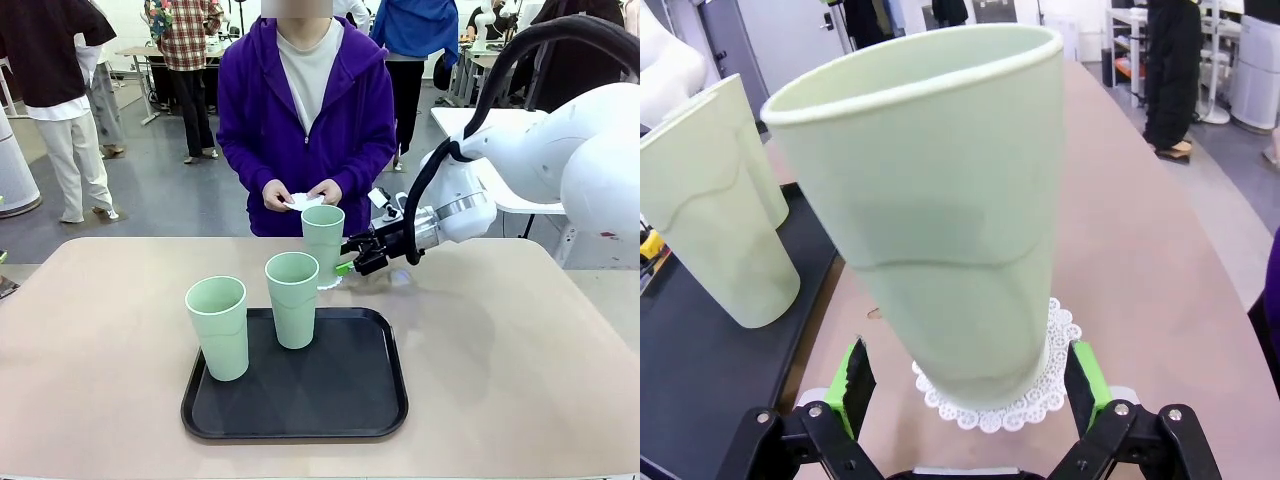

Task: Place coasters on the table and set cups on them.
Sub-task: Pick up one Reusable plastic cup and place it on a coaster set by the human.

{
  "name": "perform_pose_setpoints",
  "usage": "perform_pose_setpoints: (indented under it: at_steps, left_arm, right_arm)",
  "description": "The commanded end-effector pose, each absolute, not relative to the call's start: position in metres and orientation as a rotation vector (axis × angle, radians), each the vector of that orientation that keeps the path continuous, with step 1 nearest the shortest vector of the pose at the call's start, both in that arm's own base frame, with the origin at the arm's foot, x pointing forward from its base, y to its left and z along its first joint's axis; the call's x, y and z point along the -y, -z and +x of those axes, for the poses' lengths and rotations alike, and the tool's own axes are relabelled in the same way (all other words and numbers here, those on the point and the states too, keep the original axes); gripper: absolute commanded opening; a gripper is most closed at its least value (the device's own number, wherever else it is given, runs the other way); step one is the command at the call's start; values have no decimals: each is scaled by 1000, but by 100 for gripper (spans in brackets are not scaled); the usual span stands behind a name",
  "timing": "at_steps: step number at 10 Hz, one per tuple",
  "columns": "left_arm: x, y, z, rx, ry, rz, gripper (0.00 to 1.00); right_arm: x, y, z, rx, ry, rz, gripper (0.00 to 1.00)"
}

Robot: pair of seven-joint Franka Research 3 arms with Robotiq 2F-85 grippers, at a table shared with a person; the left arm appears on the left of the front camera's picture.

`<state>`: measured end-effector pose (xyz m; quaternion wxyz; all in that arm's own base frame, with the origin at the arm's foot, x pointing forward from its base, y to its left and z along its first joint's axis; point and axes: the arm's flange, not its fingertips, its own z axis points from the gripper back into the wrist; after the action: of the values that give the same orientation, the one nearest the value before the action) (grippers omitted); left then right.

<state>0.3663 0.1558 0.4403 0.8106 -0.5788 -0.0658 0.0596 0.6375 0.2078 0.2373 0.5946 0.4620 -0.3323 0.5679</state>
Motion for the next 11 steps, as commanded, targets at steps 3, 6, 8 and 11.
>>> perform_pose_setpoints:
  at_steps: [3, 6, 8, 11]
  left_arm:
    - [-155, -442, 366, 149, -125, -1247, 100]
    - [-155, -442, 366, 149, -125, -1247, 100]
    - [-155, -442, 366, 149, -125, -1247, 100]
    - [-155, -442, 366, 149, -125, -1247, 100]
  right_arm:
    - [-176, -293, 610, 588, -1213, 888, 100]
    - [-157, -361, 586, 407, -1025, 638, 100]
    - [-173, -405, 566, 350, -932, 523, 100]
    - [-197, -459, 543, 195, -816, 299, 100]
